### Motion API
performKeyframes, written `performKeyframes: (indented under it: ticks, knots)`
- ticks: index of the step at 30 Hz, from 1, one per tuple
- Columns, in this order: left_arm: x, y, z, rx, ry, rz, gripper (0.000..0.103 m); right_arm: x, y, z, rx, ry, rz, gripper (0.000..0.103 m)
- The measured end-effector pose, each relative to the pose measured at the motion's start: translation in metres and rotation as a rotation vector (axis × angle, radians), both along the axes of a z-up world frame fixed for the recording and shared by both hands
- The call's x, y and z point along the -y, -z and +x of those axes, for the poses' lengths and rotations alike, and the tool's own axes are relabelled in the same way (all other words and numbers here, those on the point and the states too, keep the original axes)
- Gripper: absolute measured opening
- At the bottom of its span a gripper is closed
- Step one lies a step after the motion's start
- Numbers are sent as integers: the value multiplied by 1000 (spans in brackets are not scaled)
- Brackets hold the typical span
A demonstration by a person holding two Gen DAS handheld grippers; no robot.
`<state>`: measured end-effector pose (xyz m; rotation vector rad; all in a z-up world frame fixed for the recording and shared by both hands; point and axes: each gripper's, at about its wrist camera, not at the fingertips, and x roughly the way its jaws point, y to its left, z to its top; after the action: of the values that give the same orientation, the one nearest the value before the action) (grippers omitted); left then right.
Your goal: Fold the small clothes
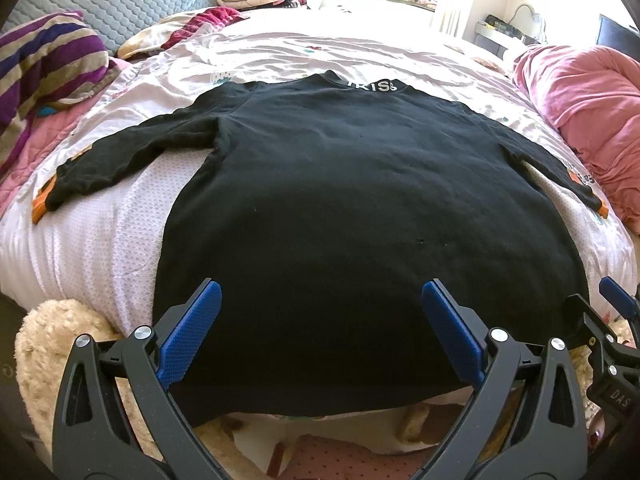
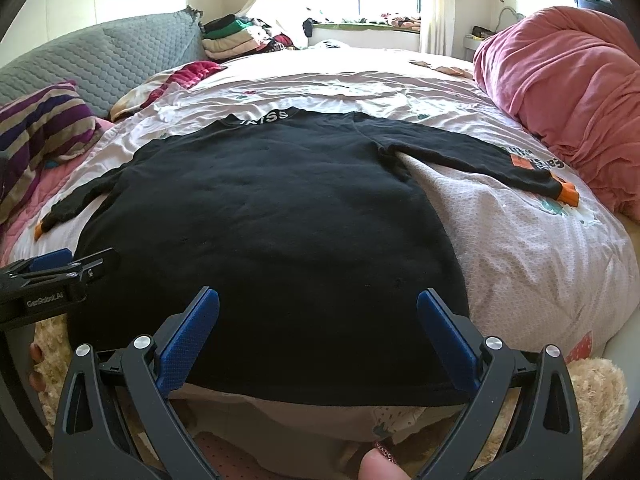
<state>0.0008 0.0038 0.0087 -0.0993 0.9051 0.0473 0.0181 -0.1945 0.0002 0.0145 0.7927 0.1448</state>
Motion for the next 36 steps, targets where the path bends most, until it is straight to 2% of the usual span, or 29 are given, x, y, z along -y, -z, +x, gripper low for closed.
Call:
performKeyframes:
  ticks: [19, 36]
  knots:
    - [1, 0, 1, 5, 6, -4, 94, 2, 2, 2, 0, 5, -4, 99]
    - [9, -8, 52, 29, 13, 10, 94, 13, -16, 49, 14, 41, -23, 99]
